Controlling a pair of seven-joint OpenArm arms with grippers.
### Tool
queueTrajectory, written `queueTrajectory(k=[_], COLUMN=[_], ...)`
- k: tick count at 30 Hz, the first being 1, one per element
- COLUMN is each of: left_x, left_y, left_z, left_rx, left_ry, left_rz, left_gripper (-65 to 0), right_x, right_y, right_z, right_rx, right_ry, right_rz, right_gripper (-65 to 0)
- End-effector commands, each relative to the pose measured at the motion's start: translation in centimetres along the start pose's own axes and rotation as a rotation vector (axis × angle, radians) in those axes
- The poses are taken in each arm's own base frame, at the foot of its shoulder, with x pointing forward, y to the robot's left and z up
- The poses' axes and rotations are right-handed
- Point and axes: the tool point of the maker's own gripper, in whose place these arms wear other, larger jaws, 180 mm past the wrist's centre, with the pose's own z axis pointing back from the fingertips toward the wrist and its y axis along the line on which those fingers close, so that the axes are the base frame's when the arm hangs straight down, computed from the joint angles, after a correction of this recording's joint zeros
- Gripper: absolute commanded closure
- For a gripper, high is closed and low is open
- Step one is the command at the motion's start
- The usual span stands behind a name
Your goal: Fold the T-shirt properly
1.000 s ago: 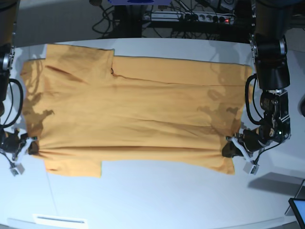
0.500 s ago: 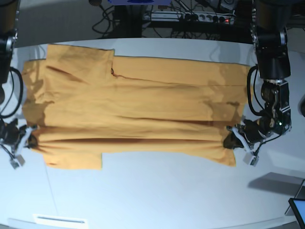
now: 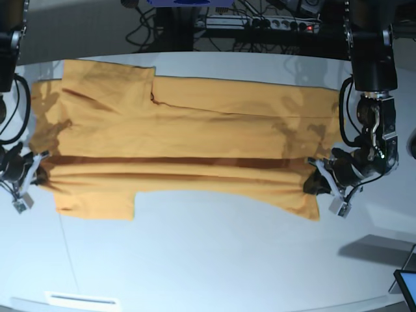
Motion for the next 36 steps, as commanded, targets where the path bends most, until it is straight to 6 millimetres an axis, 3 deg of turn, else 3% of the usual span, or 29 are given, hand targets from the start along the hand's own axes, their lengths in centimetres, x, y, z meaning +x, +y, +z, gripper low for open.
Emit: queueTrajectory(k=[1, 9, 16, 26, 36], left_x=[2.4, 1.4, 1.9, 1.3, 0.0], left_y=[1.0, 0.4, -0.6, -1.0, -1.1], left_z=[1.2, 2.0, 2.4, 3.6, 4.4], left_rx=[0.027, 0.029, 0.021, 0.032, 0.088], left_ry=[-0.059, -0.019, -0.029, -0.004, 0.065], left_rz=[-0.034, -0.073, -0.114, -0.181, -0.294], left_gripper=[0.0, 0.0, 0.0, 0.0, 0.0], right_x=[1.8, 0.9, 1.1, -1.2, -1.8], right_y=[-1.3, -1.0, -1.4, 0.2, 0.1], right_z=[1.3, 2.1, 4.0, 4.0, 4.9], right_rx=[-0.035, -0.055, -0.104, -0.086, -0.109], right_ry=[-0.054, -0.05, -0.061, -0.019, 0.002], right_rz=[0.016, 0.004, 0.019, 0.038, 0.047], right_gripper=[-0.1, -0.1, -0.1, -0.1, -0.1])
